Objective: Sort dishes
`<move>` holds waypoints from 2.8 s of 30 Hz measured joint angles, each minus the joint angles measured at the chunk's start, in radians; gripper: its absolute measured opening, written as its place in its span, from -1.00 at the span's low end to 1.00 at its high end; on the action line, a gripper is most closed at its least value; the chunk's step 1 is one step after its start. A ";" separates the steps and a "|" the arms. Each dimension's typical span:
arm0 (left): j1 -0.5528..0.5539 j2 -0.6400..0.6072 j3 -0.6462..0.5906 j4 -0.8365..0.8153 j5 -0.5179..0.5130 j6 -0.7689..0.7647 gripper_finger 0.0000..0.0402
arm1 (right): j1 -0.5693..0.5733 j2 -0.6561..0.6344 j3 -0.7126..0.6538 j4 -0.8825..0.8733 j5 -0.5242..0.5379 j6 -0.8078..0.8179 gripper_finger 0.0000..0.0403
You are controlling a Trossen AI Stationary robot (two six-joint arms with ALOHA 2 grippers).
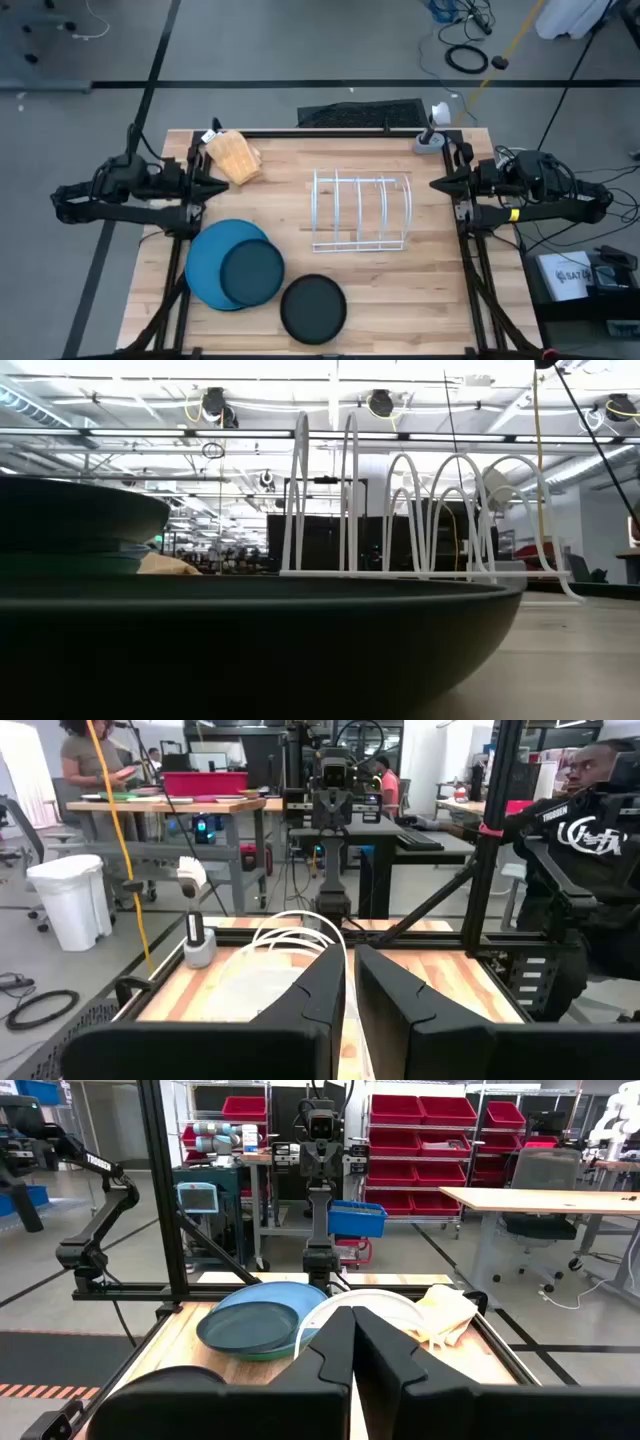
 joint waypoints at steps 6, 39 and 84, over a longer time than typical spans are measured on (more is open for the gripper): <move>0.000 0.000 0.000 0.000 0.000 0.000 -0.80 | 0.000 0.000 0.000 0.000 0.000 0.000 -1.00; 0.000 0.000 0.000 0.000 0.000 0.000 -0.80 | 0.000 0.000 0.000 0.000 0.000 0.000 -1.00; 0.000 -0.016 -0.505 0.533 -0.004 -0.153 -0.80 | 0.002 0.006 -0.220 0.198 0.162 0.073 -1.00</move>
